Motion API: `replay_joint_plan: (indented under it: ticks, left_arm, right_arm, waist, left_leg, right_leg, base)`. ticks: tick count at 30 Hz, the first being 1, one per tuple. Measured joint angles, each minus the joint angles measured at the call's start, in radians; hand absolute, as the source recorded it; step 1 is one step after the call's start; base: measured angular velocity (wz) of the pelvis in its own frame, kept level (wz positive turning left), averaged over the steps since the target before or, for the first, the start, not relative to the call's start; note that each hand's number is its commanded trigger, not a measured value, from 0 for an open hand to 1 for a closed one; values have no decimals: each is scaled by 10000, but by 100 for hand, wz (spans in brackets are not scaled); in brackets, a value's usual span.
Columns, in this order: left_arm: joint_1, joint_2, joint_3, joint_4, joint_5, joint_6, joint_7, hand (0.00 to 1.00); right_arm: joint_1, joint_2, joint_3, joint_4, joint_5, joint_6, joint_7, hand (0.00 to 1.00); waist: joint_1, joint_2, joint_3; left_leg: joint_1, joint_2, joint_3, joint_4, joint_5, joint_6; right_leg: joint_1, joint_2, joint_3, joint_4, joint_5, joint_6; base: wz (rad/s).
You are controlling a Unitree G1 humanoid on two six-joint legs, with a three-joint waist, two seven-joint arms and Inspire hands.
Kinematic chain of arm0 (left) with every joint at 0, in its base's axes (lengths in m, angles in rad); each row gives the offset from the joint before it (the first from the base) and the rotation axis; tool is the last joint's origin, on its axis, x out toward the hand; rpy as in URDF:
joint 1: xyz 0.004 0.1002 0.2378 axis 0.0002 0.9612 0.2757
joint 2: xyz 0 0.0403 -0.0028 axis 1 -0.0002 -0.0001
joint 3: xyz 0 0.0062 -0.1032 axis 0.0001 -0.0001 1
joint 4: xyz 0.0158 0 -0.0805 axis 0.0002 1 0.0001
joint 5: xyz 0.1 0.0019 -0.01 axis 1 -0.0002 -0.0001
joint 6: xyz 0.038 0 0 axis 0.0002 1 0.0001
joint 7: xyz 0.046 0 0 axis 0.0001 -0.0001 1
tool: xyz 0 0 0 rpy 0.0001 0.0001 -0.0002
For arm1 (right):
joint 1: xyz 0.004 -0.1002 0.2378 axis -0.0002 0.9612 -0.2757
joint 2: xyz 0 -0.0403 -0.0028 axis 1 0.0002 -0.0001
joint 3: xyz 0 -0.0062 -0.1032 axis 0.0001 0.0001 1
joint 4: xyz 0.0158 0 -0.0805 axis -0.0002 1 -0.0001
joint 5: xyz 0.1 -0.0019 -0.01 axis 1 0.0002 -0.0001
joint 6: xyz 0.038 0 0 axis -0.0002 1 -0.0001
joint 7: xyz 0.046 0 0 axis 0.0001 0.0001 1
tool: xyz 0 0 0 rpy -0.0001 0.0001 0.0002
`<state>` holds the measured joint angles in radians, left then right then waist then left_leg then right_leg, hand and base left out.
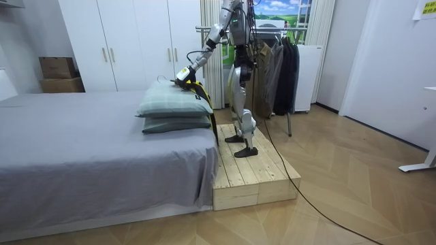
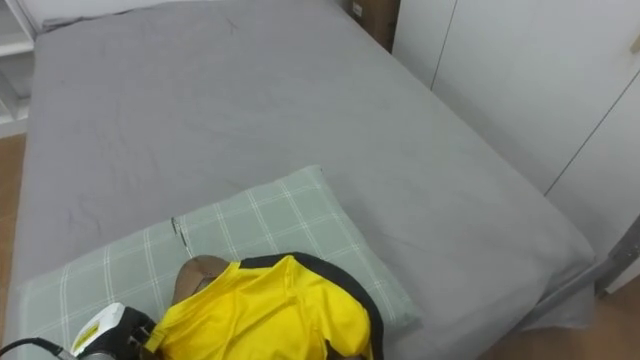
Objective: Hang clothes
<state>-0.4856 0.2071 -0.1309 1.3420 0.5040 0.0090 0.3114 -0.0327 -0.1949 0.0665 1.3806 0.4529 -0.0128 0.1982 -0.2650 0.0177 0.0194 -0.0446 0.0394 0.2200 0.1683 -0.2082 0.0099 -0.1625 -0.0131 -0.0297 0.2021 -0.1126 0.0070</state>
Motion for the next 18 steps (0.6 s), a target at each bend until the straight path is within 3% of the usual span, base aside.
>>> replay_joint_plan:
  ticks: [12,18]
  left_arm:
    - [2,-2,2,-1,-29,-26,0,100]
    - [3,-2,0,-3,-854,-56,5,100]
  right_arm:
    - [55,0,-3,2,-2,-83,-53,0]
    - [-66,-24,-14,16,-206,-88,-133,0]
  waist:
    - [0,40,15]
    - [-2,143,21]
  left_leg:
    - [6,4,4,5,1,-1]
    - [12,4,3,16,0,-1]
  right_leg:
    - [2,2,-6,8,2,-2]
    - [11,2,-9,21,5,-5]
  base:
    - [0]
    - [0]
